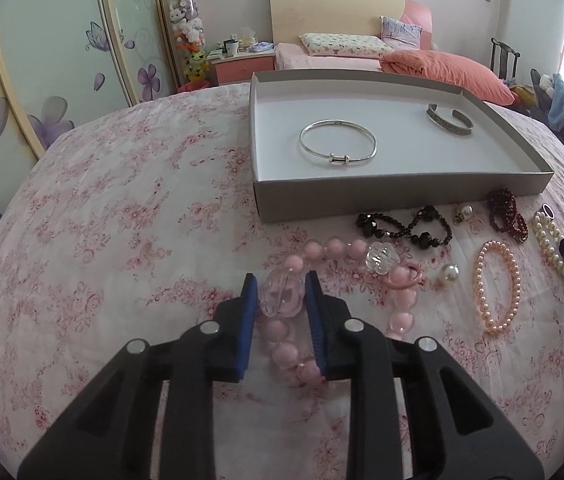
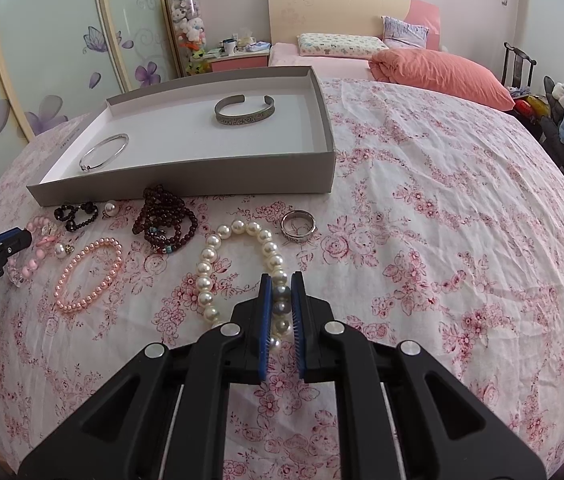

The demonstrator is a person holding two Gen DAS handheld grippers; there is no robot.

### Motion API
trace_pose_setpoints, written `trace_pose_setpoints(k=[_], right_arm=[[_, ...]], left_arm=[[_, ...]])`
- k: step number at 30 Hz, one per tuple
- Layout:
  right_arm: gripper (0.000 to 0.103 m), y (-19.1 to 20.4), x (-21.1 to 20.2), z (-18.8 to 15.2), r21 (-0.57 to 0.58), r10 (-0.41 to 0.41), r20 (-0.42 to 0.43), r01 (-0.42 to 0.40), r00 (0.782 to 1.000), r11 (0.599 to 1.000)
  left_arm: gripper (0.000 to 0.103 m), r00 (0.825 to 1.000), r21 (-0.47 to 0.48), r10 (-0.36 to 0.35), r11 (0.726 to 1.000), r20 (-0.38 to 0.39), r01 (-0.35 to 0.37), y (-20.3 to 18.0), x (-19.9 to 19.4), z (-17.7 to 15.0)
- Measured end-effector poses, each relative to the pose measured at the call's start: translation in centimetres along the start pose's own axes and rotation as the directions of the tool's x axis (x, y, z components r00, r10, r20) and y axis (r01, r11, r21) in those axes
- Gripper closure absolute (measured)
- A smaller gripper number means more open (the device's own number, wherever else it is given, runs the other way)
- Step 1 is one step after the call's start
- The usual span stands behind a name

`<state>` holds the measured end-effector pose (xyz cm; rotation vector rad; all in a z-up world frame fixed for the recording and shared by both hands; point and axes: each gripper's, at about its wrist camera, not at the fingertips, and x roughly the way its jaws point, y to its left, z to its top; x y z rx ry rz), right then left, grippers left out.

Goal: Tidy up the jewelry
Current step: 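Grasp the white pearl bracelet with the right tool while the left tool grasps the pink bead bracelet, then carry both bracelets into the grey tray and open both tools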

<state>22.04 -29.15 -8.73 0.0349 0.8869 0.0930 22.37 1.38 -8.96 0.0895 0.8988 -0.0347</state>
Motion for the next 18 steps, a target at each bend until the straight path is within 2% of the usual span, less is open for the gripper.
trace_pose_setpoints(k=[6,9,14,18], right_arm=[[0.093,-0.2,-0.2,-0.1,0.027,0.031,0.011,-0.031,0.999,0.999],[0.093,-0.2,-1.5,-0.2,0.039,0.068,0.066,-0.071,0.995,0.997],[0.093,0.5,-4.3,0.4,0.042,0.132,0.175,-0.141,0.976,0.989],[0.093,1.1,-6.0,0.8,0.046,0.178,0.238,-0.195,0.955,0.98]], left_arm=[[0.08,0.999,-0.038,-0.035,0.999,-0.005,0.035,0.6,-0.3,-0.2],[0.08,0.998,-0.073,-0.061,0.995,0.027,0.063,1.6,-1.5,-0.3],[0.08,0.985,-0.133,-0.127,0.981,0.118,0.143,2.6,-4.5,-0.1],[0.08,0.973,-0.16,-0.164,0.969,0.161,0.19,2.6,-6.0,0.0]])
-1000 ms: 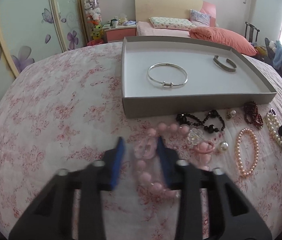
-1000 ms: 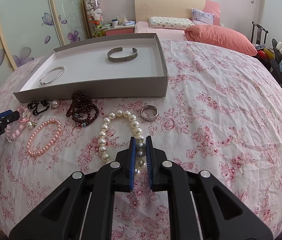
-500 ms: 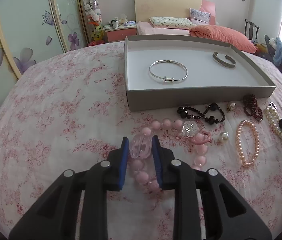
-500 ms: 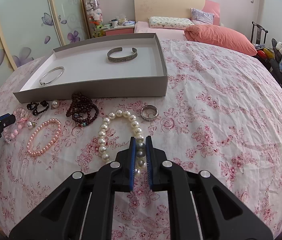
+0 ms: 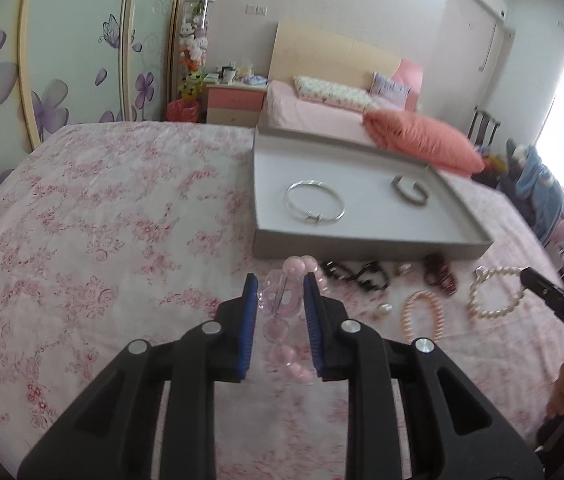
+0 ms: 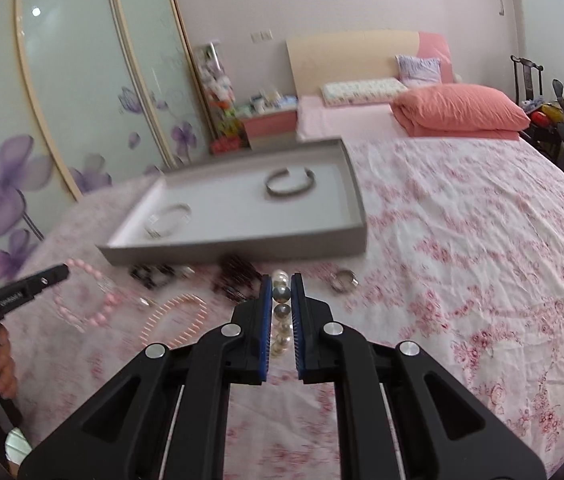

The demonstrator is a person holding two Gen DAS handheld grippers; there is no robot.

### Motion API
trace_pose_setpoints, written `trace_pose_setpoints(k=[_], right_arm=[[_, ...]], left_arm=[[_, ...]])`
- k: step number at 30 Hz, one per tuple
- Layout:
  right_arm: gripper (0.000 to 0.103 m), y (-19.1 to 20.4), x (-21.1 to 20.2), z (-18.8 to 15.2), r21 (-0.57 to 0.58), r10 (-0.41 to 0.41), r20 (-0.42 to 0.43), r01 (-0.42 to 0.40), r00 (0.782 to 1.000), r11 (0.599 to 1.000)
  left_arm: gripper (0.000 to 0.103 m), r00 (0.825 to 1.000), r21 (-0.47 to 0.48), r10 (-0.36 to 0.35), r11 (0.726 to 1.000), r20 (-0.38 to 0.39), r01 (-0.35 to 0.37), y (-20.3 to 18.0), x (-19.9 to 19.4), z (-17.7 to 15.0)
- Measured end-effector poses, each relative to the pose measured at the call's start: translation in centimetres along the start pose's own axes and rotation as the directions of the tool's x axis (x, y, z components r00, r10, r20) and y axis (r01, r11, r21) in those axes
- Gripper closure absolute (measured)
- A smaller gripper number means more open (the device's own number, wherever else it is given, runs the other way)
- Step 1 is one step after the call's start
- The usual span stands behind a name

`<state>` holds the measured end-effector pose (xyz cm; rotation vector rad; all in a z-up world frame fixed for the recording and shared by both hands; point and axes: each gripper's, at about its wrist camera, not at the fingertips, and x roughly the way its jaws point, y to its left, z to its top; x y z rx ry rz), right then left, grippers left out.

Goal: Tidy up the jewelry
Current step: 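Carry both bracelets into the grey tray and open both tools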

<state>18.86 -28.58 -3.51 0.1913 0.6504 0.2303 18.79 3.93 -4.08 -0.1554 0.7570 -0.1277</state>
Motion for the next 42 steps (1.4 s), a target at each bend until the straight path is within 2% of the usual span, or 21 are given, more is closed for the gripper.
trace_pose_setpoints(k=[6,15,21,29,42], right_arm=[[0.093,1.2,-0.9,0.2,0.002,0.038,0.042,-0.038,0.998,0.999],[0.093,3.0,-1.9,0.2,-0.036,0.054,0.086,-0.051,0.995,0.998],[0.093,3.9,-2.8,0.3,-0.065,0.042,0.136,-0.033,0.99,0.997],[0.093,5.7,-3.9,0.9,-0.12,0.024,0.218,0.003,0.976,0.993],[0.093,6.5,-4.3,3.0,-0.16,0.004,0.316,0.049,0.949,0.986]], left_arm=[[0.08,0.999,-0.011,-0.037,0.999,0.033,0.037,-0.9,-1.4,-0.1],[0.08,0.997,0.006,-0.029,1.0,0.072,0.029,-2.1,-2.3,-0.4],[0.08,0.992,0.026,0.012,1.0,0.127,-0.015,-2.8,-3.4,-0.4],[0.08,0.973,0.072,0.078,0.993,0.218,-0.096,-4.7,-5.1,-0.1],[0.08,0.957,0.121,0.097,0.983,0.275,-0.135,-7.2,-5.1,1.6]])
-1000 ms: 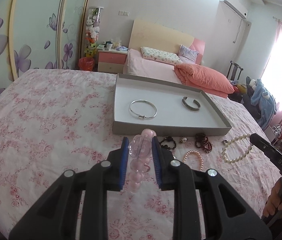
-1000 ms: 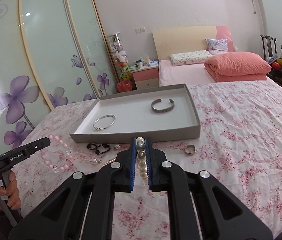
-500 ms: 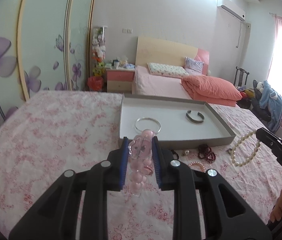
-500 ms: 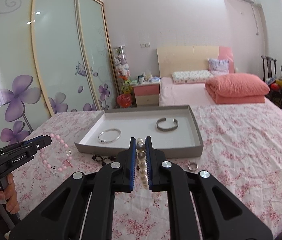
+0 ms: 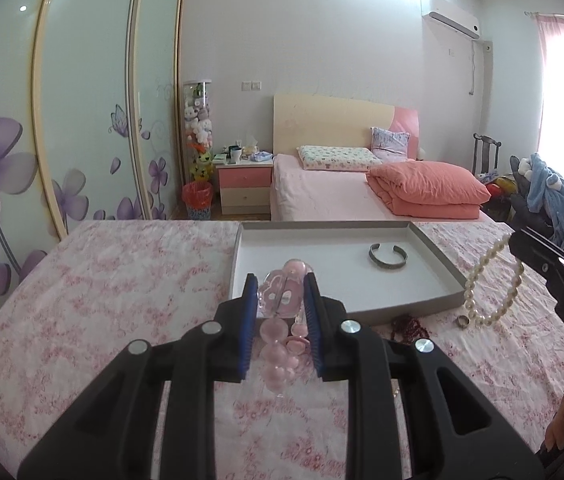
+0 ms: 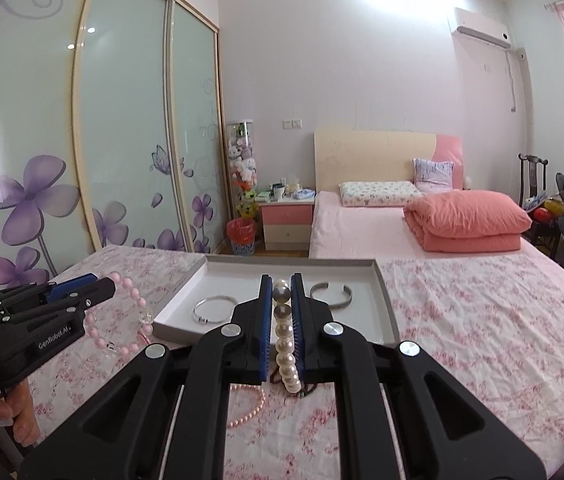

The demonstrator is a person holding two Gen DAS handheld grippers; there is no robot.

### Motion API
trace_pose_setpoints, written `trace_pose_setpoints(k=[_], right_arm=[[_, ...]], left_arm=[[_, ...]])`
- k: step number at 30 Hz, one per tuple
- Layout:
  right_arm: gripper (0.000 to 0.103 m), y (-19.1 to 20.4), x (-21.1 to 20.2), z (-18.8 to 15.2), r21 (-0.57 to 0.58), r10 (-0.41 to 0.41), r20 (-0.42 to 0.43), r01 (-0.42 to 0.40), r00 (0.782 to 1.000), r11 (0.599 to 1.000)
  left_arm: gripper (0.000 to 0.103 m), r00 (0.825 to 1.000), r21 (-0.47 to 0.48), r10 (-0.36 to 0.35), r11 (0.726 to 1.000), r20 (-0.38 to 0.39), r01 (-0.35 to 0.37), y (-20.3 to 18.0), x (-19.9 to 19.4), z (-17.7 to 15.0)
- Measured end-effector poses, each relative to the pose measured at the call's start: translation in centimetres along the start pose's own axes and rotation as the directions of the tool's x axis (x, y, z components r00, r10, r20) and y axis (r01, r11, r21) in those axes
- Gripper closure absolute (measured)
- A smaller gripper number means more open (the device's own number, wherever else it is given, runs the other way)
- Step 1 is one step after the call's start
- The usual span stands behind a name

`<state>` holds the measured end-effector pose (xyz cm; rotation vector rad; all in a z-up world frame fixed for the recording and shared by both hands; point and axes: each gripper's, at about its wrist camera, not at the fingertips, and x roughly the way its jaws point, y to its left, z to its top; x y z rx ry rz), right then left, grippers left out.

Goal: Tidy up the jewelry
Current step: 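Carry both bracelets into the grey tray and open both tools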

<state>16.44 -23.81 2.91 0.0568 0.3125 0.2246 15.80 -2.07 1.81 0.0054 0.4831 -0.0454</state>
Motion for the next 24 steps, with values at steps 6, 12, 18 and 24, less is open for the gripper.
trace_pose_setpoints(k=[6,12,18,24], right_arm=[[0.093,-0.7,1.6,1.7,0.007,-0.022,0.028,0.022,0.999,1.0],[0.093,-1.4,4.3,2.7,0.008,-0.047,0.03,0.046,0.998,0.999],[0.093,-2.2,8.1,2.6,0.031,-0.054,-0.02,0.055,0.998,0.998],[0.093,-2.7,12.1,1.9,0.061,-0.041,-0.101,0.048,0.994,0.997]], left_arm=[[0.08,1.0,0.009,-0.004,1.0,0.021,0.004,-0.5,1.4,1.6],[0.08,1.0,0.024,-0.015,1.0,0.022,0.015,-1.3,4.1,3.2],[0.08,1.0,0.031,-0.007,0.999,0.003,0.007,-2.0,8.0,3.9],[0.08,0.999,0.031,-0.021,0.999,-0.039,0.022,-2.5,11.6,3.9]])
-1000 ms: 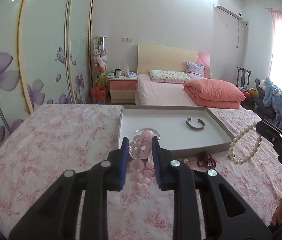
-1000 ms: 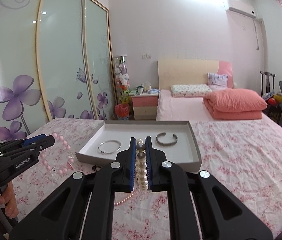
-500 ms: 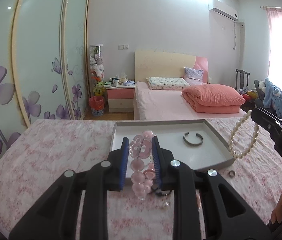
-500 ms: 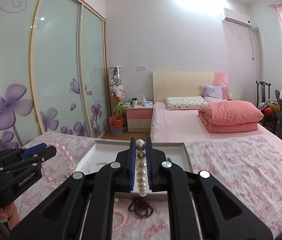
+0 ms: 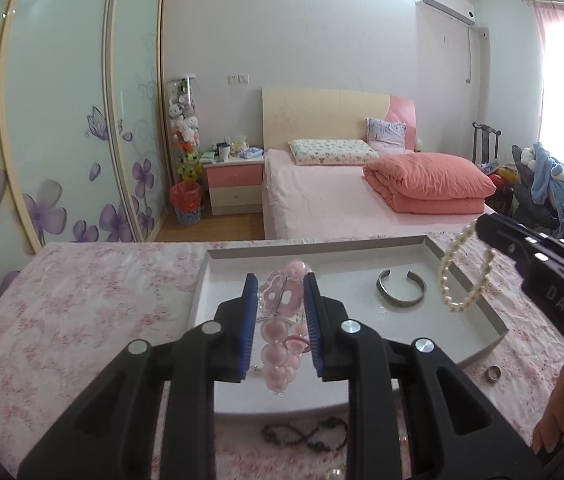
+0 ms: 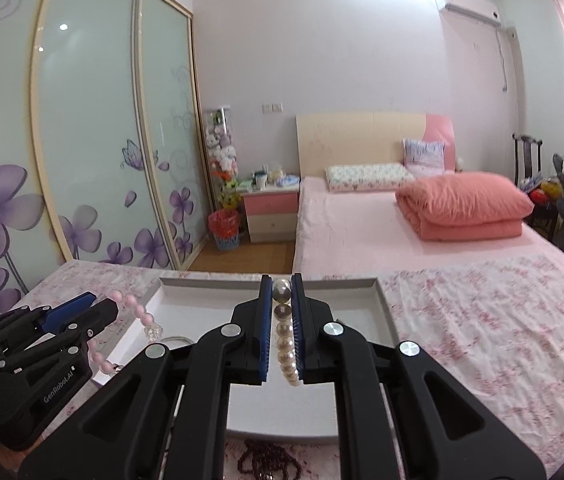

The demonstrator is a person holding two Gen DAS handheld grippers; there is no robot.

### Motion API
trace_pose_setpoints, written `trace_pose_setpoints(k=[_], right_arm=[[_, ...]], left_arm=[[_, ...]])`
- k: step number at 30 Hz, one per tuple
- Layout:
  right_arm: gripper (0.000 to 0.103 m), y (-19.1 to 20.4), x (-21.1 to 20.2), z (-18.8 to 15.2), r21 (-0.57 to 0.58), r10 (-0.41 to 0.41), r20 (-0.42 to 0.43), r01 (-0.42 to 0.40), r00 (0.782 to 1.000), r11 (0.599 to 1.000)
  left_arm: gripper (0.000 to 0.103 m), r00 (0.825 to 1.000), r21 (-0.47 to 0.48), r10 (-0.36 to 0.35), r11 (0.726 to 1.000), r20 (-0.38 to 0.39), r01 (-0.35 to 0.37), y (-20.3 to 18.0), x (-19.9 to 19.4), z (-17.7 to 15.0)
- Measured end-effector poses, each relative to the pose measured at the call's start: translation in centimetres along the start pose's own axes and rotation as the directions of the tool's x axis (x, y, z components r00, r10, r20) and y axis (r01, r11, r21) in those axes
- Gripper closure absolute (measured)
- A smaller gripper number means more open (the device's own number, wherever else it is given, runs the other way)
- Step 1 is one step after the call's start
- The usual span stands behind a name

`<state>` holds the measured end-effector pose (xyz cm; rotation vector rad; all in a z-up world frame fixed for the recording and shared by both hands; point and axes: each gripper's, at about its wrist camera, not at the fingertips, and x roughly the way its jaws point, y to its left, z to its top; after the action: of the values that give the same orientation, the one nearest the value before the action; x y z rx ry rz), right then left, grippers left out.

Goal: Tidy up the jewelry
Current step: 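Carry both bracelets into the grey tray and open both tools, then lift both tools out of the tray back toward the remaining jewelry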

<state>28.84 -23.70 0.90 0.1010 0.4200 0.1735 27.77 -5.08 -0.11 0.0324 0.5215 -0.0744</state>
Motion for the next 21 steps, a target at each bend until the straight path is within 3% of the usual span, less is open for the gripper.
trace_pose_setpoints(k=[12,13,17,21], right_arm=[[0.092,-0.3,4.6,-0.5,0.048,0.017,-0.115,-0.012,0.993,0.999],[0.09,-0.3,4.6,-0.6,0.048,0.018,-0.12,-0.012,0.993,0.999],[0.063,-0.4,3.9,-0.7,0.044,-0.007,-0.103,0.012,0.995,0.999],[0.063,-1.0,3.3,-0.7,0.054,-0.017,-0.099,0.022,0.995,0.998]], left_arm=[[0.079,0.998,-0.003,-0.029,1.0,-0.048,0.029,0.0,5.1,0.6],[0.079,0.998,-0.005,-0.03,1.0,-0.054,0.029,0.0,5.5,0.7],[0.078,0.998,-0.021,-0.028,0.999,-0.051,0.027,0.5,6.0,0.7],[0.078,0.999,-0.042,-0.012,0.999,-0.034,0.011,1.3,5.4,1.1]])
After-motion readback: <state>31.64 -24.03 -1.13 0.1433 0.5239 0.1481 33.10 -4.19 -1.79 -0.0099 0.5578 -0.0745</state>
